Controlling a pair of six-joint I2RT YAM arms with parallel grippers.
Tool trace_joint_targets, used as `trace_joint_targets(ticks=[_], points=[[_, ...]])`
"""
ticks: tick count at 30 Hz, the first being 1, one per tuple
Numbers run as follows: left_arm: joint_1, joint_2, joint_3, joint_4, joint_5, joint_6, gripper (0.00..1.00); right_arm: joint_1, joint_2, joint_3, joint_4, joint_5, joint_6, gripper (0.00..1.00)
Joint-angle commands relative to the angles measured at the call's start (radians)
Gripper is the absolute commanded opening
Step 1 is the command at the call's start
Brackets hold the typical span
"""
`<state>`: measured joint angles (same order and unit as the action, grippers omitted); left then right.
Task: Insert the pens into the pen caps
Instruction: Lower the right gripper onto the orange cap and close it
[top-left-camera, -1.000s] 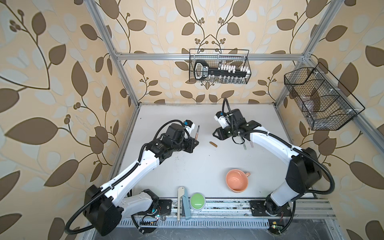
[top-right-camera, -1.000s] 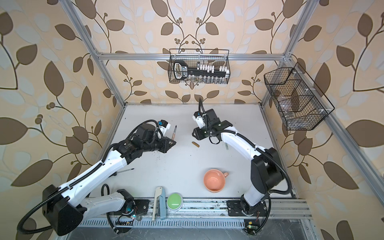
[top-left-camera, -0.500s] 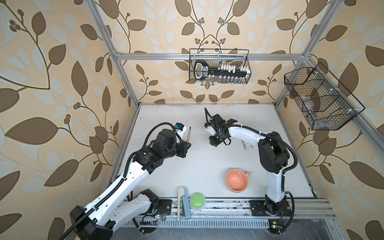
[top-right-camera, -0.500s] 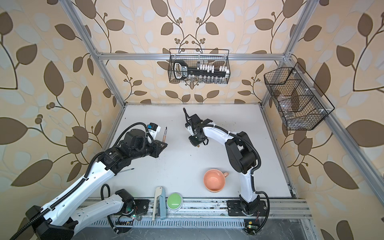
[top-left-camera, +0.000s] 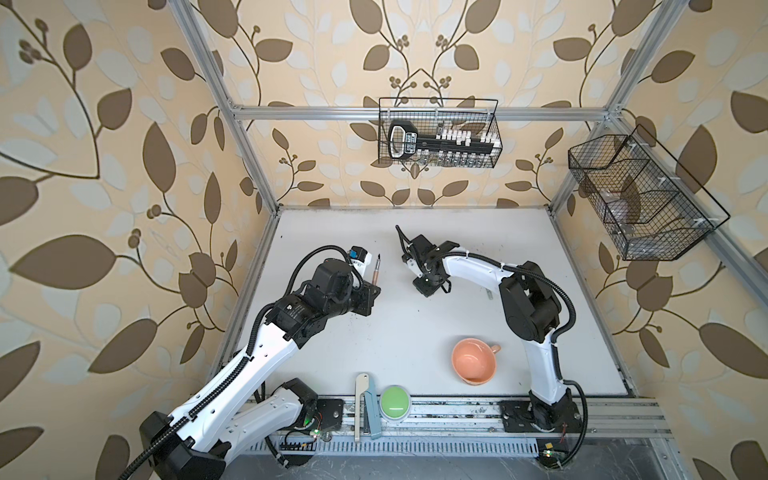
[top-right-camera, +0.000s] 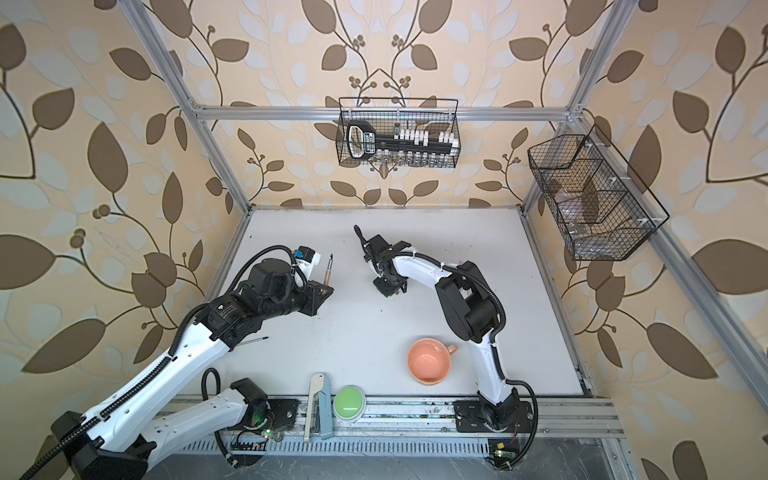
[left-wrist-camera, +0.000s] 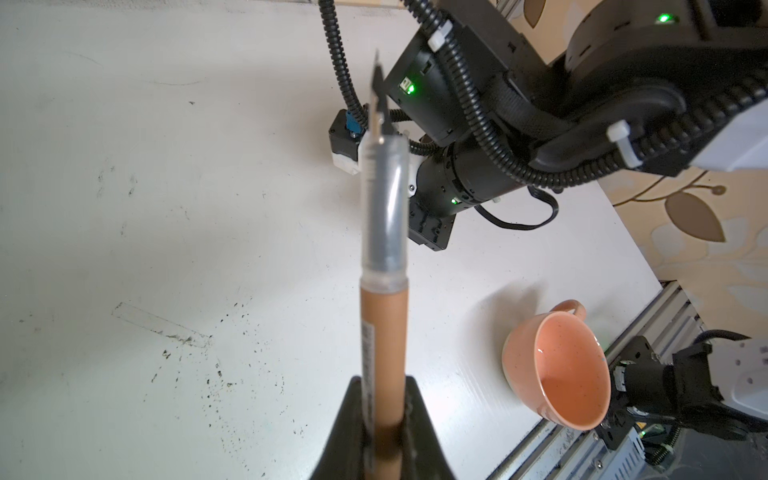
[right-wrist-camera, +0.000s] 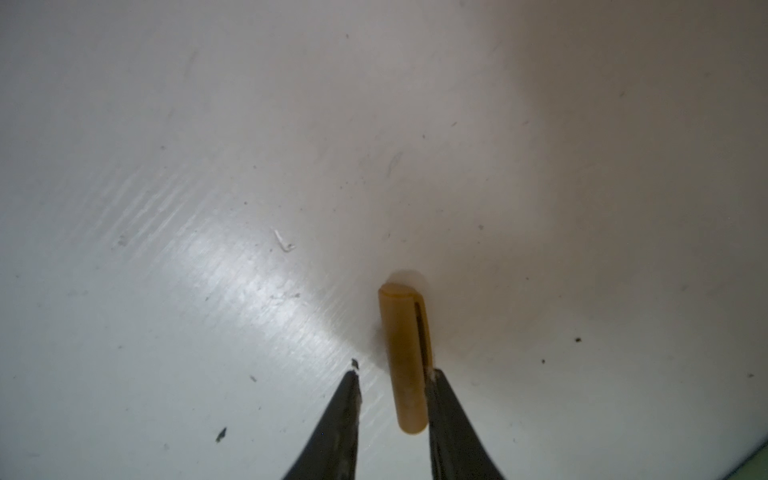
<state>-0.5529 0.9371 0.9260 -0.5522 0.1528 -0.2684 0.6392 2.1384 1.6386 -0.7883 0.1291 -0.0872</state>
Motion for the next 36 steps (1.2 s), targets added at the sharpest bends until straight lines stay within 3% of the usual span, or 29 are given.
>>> trace_joint_targets(ticks=[1, 13, 28, 36], points=[[0.002, -0.012, -0.007, 0.004, 0.003, -0.005, 0.14, 0.009, 0.031, 0.039, -0.037, 0.032, -0.026, 0.27], [0.003, -0.017, -0.01, 0.004, -0.007, -0.003, 0.14, 0.03, 0.055, 0.04, -0.04, 0.06, -0.022, 0.18], [0.002, -0.017, -0.013, 0.001, -0.008, -0.008, 0.16, 0.024, 0.089, 0.041, -0.032, 0.05, -0.029, 0.22], [0.002, -0.021, -0.013, -0.001, -0.01, -0.009, 0.17, 0.012, 0.054, 0.03, -0.032, 0.017, -0.022, 0.15]])
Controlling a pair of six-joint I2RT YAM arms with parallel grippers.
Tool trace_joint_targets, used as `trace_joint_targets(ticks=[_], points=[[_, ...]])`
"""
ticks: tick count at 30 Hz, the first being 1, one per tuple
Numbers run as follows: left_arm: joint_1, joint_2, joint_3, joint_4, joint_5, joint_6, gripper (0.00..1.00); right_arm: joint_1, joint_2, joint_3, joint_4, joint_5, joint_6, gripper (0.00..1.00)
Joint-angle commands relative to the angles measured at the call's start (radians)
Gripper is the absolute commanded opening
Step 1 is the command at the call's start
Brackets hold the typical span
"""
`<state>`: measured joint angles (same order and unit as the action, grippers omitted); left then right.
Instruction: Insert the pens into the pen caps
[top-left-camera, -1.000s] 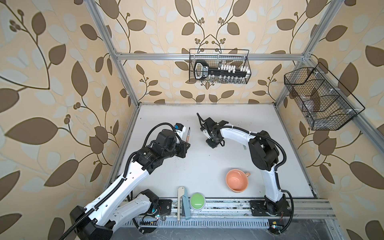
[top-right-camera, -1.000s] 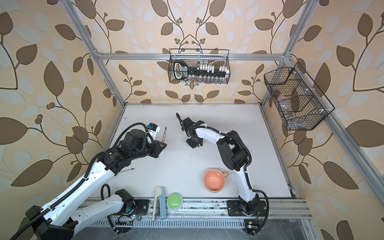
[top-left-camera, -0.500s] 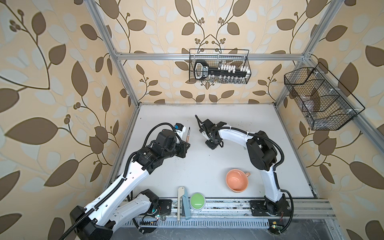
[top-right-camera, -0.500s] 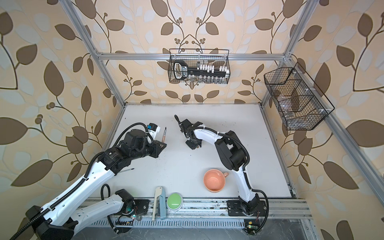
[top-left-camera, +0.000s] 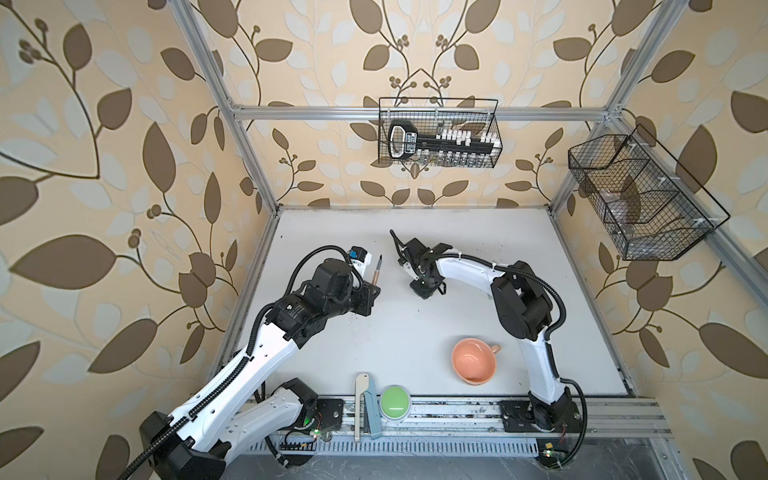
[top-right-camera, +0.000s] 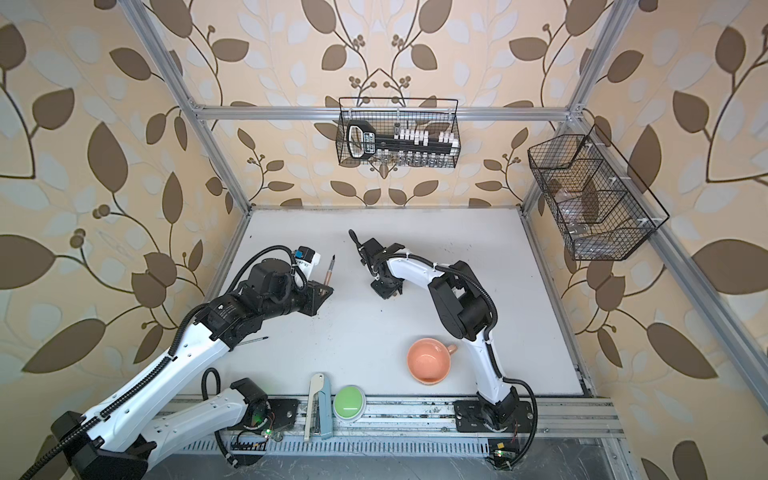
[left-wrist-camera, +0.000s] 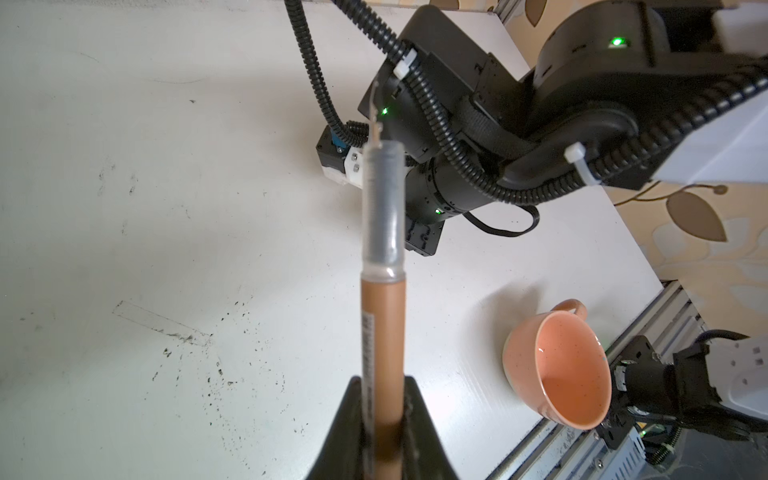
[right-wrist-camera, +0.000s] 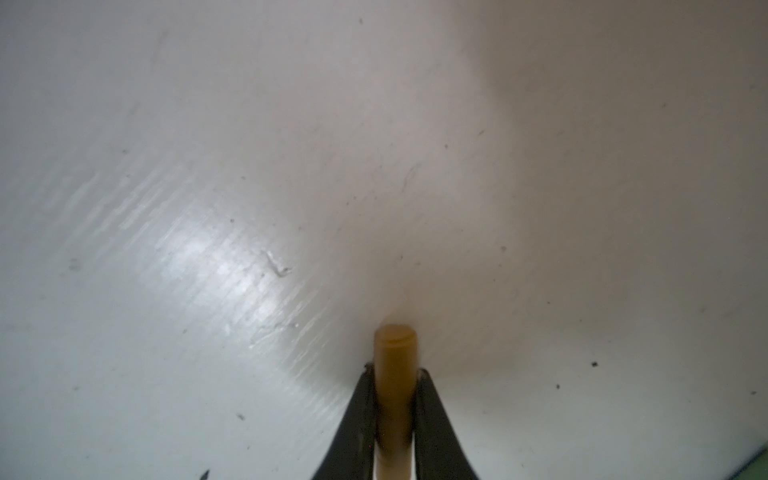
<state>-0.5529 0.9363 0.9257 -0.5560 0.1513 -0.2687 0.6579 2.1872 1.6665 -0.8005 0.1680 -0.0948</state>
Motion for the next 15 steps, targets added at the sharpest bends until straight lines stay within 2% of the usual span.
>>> trace_joint_targets(ticks=[1, 7, 12, 15], points=[[0.003, -0.02, -0.013, 0.005, -0.009, -0.01, 0.17, -0.008, -0.009, 0.0, -0.02, -0.029, -0.011, 0.14], [0.002, 0.004, -0.025, 0.017, -0.001, -0.007, 0.16, -0.037, -0.098, -0.052, 0.018, -0.116, 0.024, 0.12], [0.002, 0.028, -0.079, 0.101, 0.041, -0.003, 0.12, -0.077, -0.144, -0.116, 0.046, -0.175, 0.052, 0.11], [0.002, 0.069, -0.113, 0.172, 0.016, -0.016, 0.12, -0.093, -0.168, -0.153, 0.065, -0.193, 0.073, 0.11]])
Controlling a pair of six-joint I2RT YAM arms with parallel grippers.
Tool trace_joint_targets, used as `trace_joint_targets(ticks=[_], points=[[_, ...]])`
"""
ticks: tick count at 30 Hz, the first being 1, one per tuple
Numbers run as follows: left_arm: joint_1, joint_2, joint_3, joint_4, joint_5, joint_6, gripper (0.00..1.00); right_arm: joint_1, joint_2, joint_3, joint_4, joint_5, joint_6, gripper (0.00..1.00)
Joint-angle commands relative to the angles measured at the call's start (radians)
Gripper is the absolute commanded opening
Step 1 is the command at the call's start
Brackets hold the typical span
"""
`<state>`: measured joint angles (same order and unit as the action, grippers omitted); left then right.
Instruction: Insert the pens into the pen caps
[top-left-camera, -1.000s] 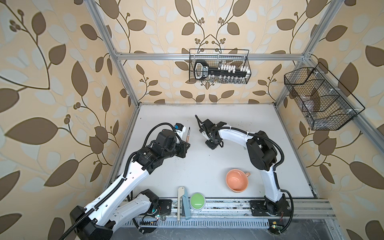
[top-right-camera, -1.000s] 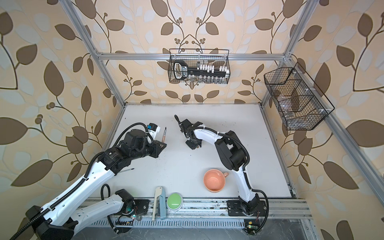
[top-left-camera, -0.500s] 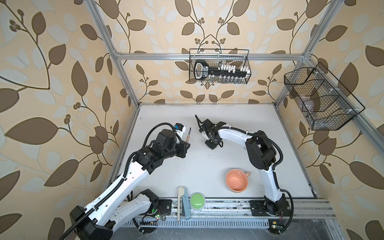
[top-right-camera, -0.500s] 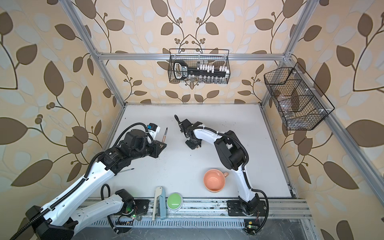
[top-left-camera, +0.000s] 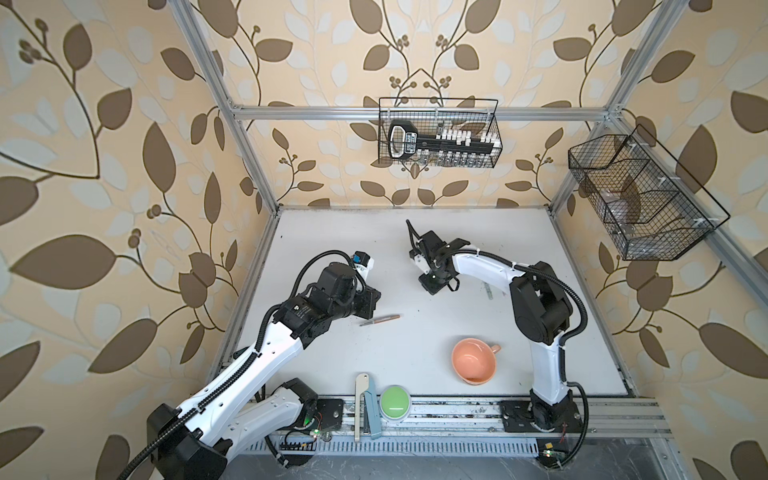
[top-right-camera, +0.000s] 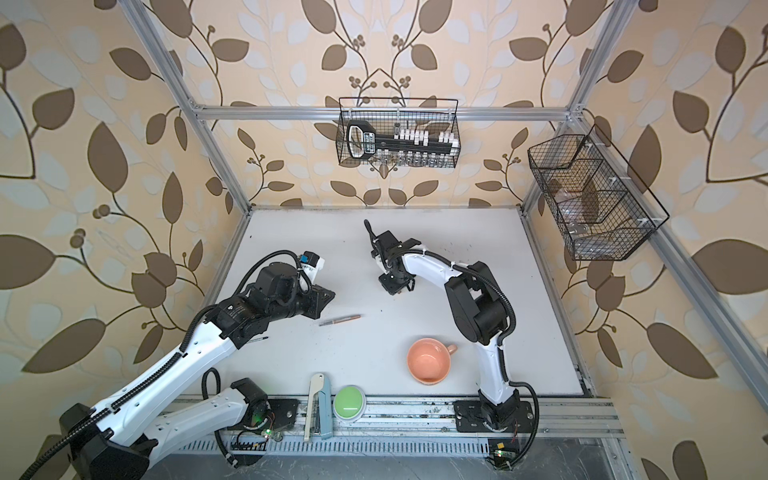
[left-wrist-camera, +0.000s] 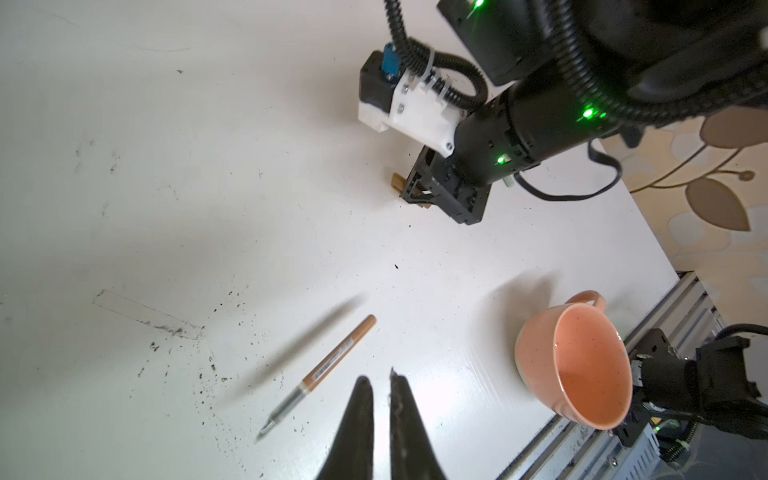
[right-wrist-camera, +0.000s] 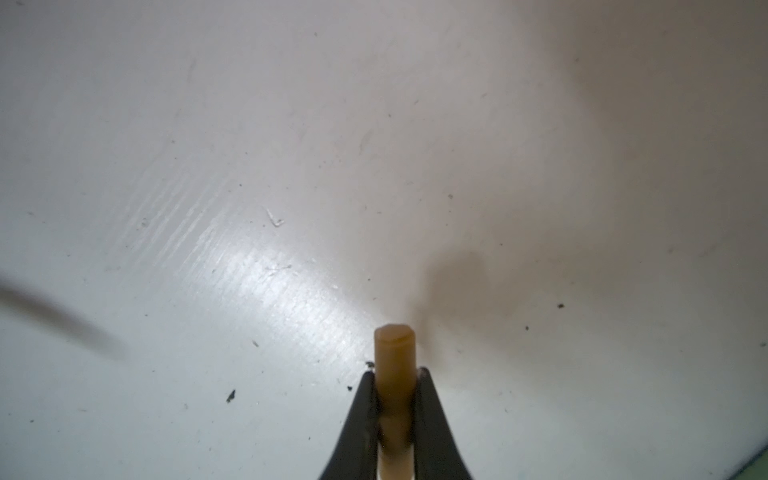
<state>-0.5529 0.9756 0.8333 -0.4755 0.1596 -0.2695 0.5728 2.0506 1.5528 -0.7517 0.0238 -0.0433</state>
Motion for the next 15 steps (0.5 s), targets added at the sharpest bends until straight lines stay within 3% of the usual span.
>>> trace_joint_targets(ticks=[1, 5, 7, 9, 10, 13, 15], points=[[0.002, 0.051, -0.023, 0.113, 0.0, -0.009, 0.12, -0.014, -0.04, -0.051, 0.029, -0.055, 0.031, 0.11], [0.003, 0.136, 0.032, 0.101, -0.075, -0.021, 0.18, -0.008, -0.128, -0.12, 0.093, -0.12, 0.017, 0.22], [0.004, 0.165, 0.057, 0.071, -0.105, -0.038, 0.25, -0.006, -0.175, -0.151, 0.123, -0.128, 0.029, 0.27], [0.003, 0.202, 0.081, 0.031, -0.09, -0.04, 0.36, -0.016, -0.202, -0.162, 0.129, -0.146, 0.036, 0.3], [0.004, 0.226, 0.095, -0.005, -0.098, -0.047, 0.48, -0.021, -0.212, -0.169, 0.137, -0.149, 0.044, 0.34], [0.004, 0.271, 0.109, -0.091, -0.154, -0.103, 0.52, -0.03, -0.239, -0.199, 0.171, -0.171, 0.057, 0.41], [0.005, 0.246, 0.098, -0.143, -0.252, -0.171, 0.55, 0.011, -0.258, -0.218, 0.187, -0.164, 0.012, 0.43]])
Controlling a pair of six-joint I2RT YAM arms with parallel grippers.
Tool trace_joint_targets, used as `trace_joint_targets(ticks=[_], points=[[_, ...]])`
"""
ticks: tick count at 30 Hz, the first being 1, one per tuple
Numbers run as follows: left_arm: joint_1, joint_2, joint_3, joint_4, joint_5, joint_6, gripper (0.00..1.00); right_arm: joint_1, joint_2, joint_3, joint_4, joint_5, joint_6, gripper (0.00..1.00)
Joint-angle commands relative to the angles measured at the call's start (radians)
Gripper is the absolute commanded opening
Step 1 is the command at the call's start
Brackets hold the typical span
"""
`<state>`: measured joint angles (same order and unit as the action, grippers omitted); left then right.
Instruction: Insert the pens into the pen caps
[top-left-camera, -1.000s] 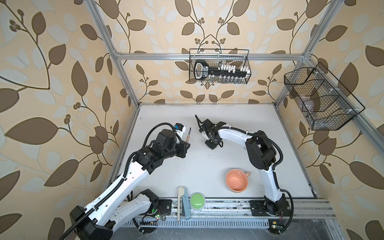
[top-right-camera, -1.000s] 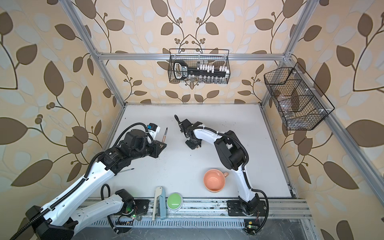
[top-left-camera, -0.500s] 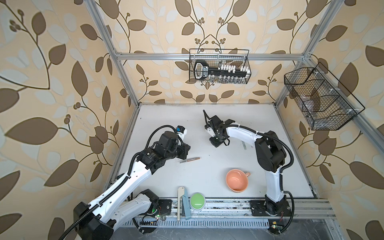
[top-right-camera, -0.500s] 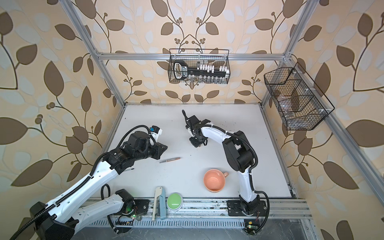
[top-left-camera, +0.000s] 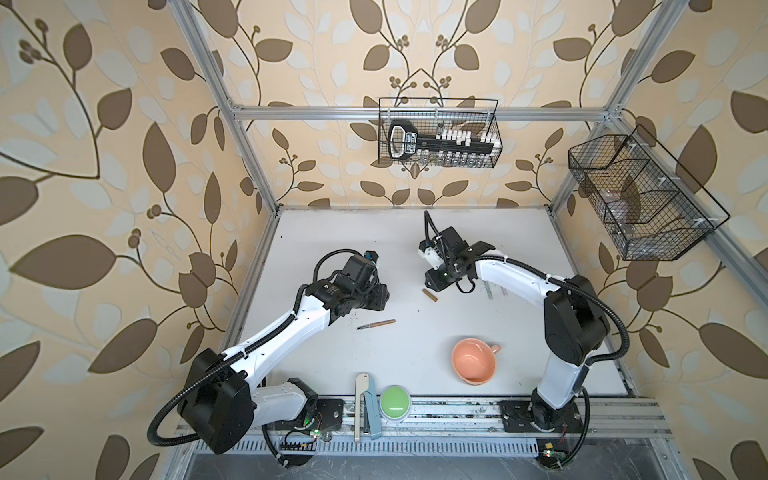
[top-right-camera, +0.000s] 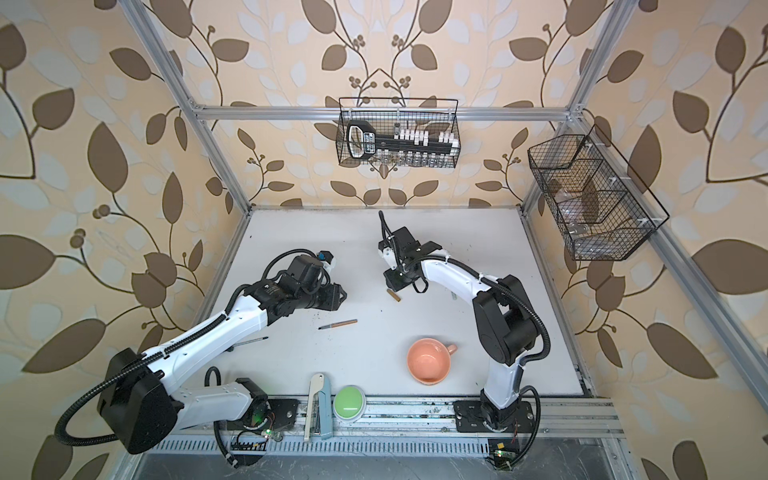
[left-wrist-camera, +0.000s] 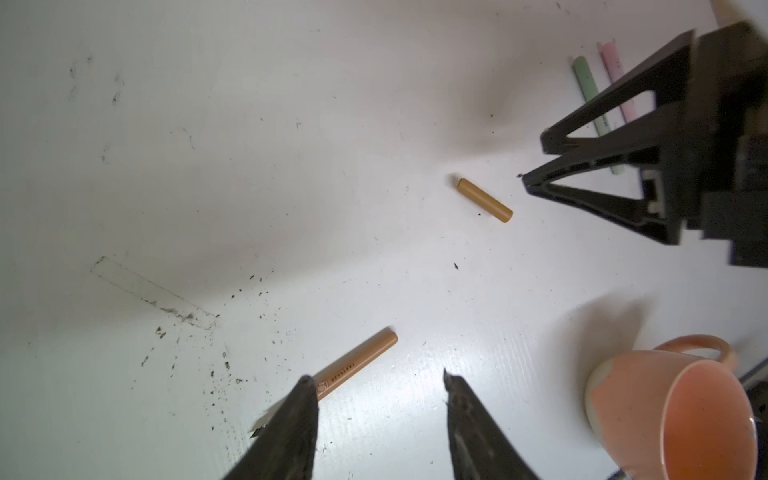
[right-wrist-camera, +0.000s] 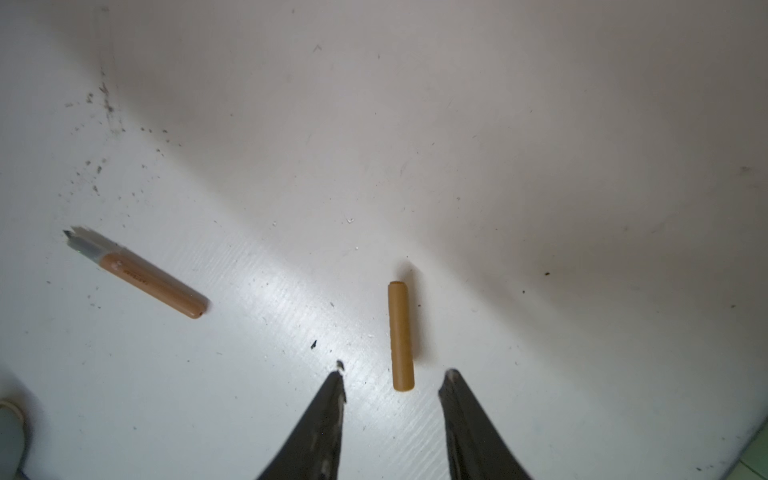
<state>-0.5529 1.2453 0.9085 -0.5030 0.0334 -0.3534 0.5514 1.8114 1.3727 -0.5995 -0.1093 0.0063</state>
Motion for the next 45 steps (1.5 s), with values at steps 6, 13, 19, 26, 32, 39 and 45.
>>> trace_joint_targets(ticks=[6, 13, 19, 26, 32, 39, 45], points=[[0.197, -0.257, -0.072, -0.134, -0.139, -0.246, 0.73, 0.174, 0.002, -0.043, 0.106, -0.129, -0.123, 0.52], [0.332, -0.366, -0.287, -0.012, 0.069, -0.436, 0.65, 0.274, 0.194, 0.111, 0.053, -0.144, -0.192, 0.55], [0.329, -0.413, -0.468, 0.169, 0.208, -0.615, 0.57, 0.309, 0.273, 0.166, 0.035, -0.19, -0.218, 0.57], [0.327, -0.455, -0.559, 0.282, 0.241, -0.683, 0.61, 0.315, 0.297, 0.13, 0.029, -0.231, -0.209, 0.56], [0.279, -0.351, -0.589, 0.402, 0.243, -0.719, 0.65, 0.315, 0.289, 0.096, 0.035, -0.243, -0.189, 0.56], [0.206, -0.272, -0.595, 0.468, 0.196, -0.742, 0.69, 0.314, 0.281, 0.067, 0.041, -0.242, -0.175, 0.55], [0.196, -0.185, -0.601, 0.531, 0.177, -0.736, 0.71, 0.309, 0.261, 0.031, 0.06, -0.265, -0.157, 0.55]])
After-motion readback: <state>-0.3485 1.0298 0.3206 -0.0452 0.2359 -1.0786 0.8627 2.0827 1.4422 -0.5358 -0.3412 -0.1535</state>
